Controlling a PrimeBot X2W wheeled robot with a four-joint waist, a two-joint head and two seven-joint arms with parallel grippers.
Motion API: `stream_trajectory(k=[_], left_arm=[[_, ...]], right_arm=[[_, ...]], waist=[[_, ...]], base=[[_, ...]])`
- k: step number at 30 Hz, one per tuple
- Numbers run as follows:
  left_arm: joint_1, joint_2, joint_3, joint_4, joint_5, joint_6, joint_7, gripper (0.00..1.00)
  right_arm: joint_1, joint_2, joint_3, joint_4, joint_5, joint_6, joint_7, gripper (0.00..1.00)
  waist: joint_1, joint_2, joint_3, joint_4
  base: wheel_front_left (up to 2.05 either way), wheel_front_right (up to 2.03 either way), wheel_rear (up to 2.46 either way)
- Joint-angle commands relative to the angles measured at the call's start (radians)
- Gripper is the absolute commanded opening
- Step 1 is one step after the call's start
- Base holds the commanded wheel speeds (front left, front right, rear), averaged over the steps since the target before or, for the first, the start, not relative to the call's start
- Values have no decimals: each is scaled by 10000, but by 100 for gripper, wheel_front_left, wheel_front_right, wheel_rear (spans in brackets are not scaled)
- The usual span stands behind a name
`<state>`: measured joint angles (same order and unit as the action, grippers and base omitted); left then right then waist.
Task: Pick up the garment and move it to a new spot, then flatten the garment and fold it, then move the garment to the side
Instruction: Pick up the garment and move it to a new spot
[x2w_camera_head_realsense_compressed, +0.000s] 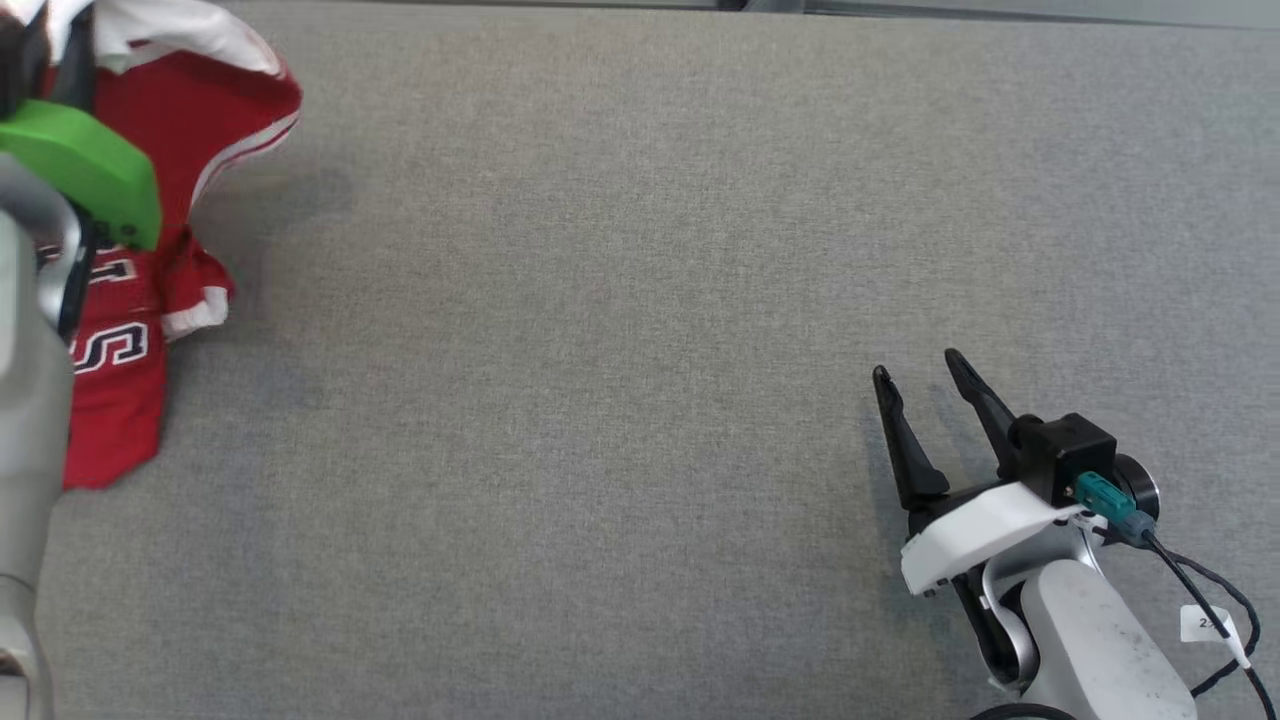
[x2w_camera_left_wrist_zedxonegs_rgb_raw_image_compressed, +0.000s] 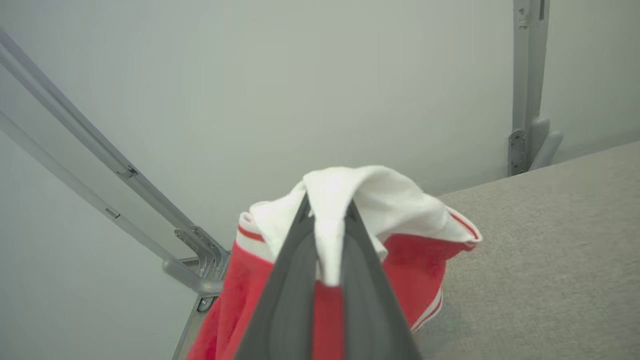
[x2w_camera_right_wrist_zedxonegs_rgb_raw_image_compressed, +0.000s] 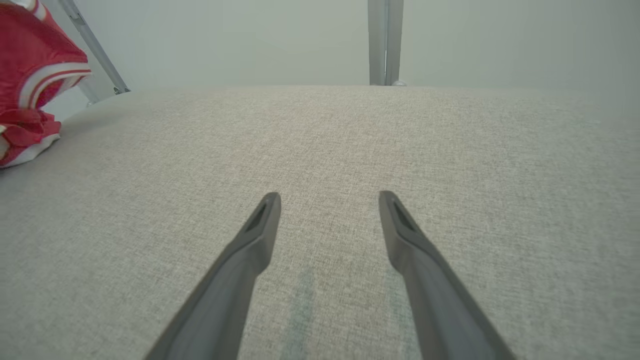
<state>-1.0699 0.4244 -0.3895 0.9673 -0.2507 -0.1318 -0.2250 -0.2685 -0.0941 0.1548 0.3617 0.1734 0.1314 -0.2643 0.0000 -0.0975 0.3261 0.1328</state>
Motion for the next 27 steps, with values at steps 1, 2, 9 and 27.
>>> stream_trajectory(k=[1, 2, 9, 27], left_arm=[[-143, -116, -218, -234, -157, 17, -95, 0], [-179, -278, -500, -536, -400, 17, -140, 0], [608, -1360, -2155, -2512, -1827, 15, -365, 0], [1461, -3645, -2050, -3556, -1675, 622, -393, 10]], right_arm=[[162, 36, -51, -32, 40, -13, -7, 100], [216, 84, -83, -50, 82, -13, -7, 100], [586, 339, -337, -52, 225, -13, -8, 100], [620, 423, -269, -101, 605, -13, -6, 100]], waist=[[0, 1, -395, -341], [0, 1, -446, -433], [0, 1, -833, -1344], [0, 1, -313, -4199]], base=[[0, 0, 0], [0, 0, 0], [0, 0, 0], [0, 0, 0]])
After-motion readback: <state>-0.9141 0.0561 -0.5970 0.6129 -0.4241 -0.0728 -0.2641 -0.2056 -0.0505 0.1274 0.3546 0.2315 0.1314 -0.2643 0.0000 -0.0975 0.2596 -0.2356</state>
